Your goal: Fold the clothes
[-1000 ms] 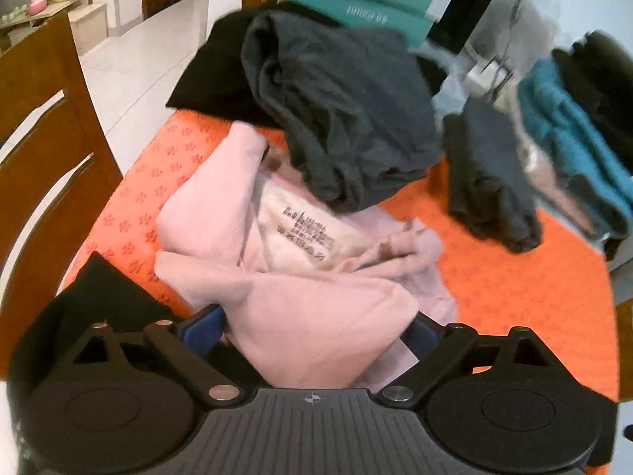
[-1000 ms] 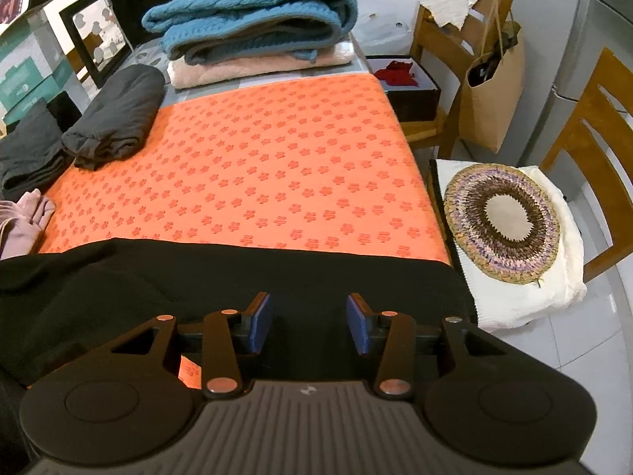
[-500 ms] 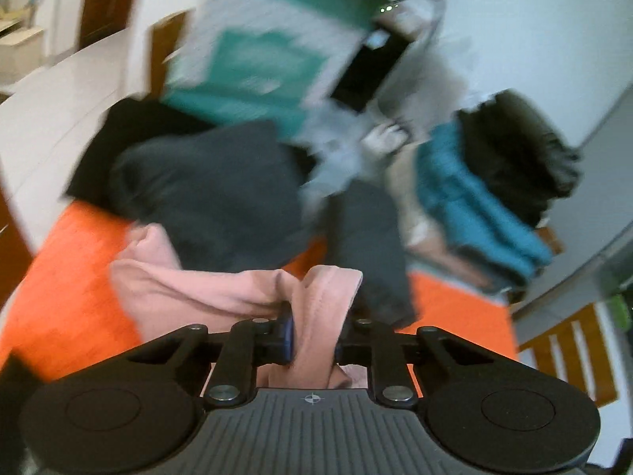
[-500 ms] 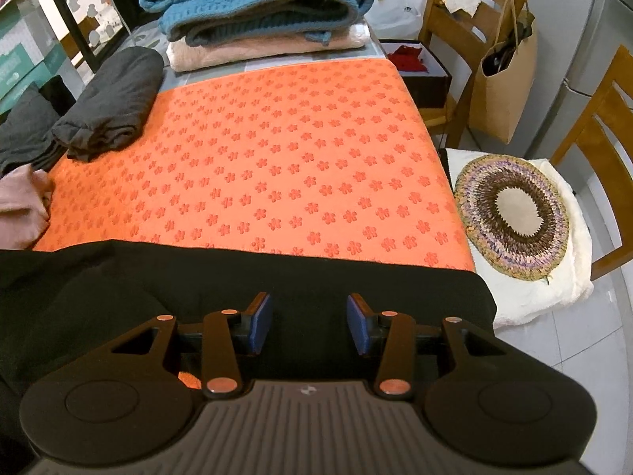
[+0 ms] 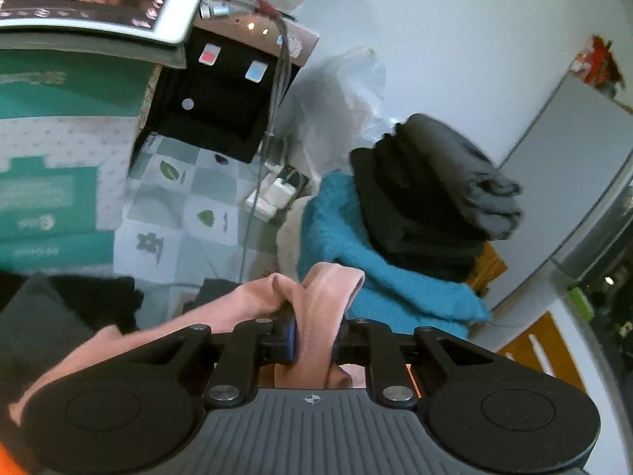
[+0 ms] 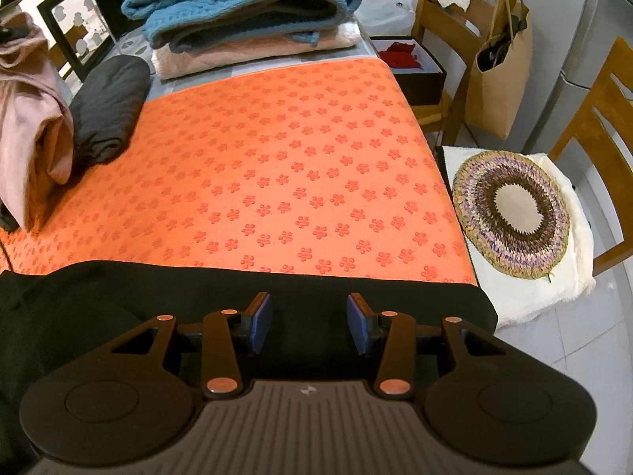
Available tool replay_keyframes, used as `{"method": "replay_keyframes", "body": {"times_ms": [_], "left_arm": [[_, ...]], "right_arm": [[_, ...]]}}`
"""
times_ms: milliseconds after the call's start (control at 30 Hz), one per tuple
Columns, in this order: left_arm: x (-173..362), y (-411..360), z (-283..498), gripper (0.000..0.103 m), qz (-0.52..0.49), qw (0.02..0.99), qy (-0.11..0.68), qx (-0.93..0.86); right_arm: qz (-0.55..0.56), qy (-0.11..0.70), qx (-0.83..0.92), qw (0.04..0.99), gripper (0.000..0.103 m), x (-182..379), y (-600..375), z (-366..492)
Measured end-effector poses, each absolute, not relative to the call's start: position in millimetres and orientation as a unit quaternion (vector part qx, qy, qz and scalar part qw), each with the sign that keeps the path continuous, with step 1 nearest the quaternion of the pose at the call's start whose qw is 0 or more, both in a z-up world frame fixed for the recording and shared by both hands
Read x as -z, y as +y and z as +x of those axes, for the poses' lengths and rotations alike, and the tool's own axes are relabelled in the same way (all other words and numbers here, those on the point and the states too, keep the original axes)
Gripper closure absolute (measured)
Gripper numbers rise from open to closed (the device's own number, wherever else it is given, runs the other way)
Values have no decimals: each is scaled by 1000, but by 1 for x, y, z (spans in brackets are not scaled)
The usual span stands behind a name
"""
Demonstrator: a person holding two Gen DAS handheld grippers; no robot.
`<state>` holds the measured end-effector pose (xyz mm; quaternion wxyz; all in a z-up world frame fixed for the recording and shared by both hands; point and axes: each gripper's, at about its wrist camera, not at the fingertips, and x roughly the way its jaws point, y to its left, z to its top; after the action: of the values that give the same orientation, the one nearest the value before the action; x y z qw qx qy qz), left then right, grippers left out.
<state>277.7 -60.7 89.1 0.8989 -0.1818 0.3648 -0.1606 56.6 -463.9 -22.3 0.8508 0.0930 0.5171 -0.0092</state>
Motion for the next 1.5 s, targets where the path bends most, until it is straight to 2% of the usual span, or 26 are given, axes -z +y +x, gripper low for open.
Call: {"method": "replay_keyframes", "body": {"times_ms": [67,133,167,233,333,400,467,567,767,1200,1467,1500], "left_arm": [[-76,-61,295,82,-186,890,388,151],[-64,-57,304,73,-191,882,406,144],[-62,-55,305,67,-189,882,409,140],[-60,-49,305,37,-184,882,414,132],[-67,-44,299,21,-170,883,415,135],[-75,-39,291,15,-158,883,418,144],[-83,-32,279,13,-145,883,419,154],[-92,-18,257,9,-134,878,427,169],[-87,20,206,8,-104,858,462,198],[6,85,128,8,38,817,546,182],[49,110,129,10,49,791,580,186],[51,111,129,14,54,791,579,190]], "right_arm": [[92,519,10,850,55,24,-465,57],[87,520,10,849,55,25,-464,58],[83,521,9,849,55,25,-464,59],[71,522,3,850,55,24,-463,62],[50,521,-15,852,55,20,-461,67],[31,521,-34,852,55,14,-458,73],[11,520,-58,852,55,9,-452,78],[-20,516,-100,850,50,2,-439,86],[-75,519,-183,831,49,2,-406,101],[-152,560,-257,773,49,33,-368,124],[-147,580,-267,755,50,40,-361,121],[-145,582,-268,754,51,41,-360,120]]}}
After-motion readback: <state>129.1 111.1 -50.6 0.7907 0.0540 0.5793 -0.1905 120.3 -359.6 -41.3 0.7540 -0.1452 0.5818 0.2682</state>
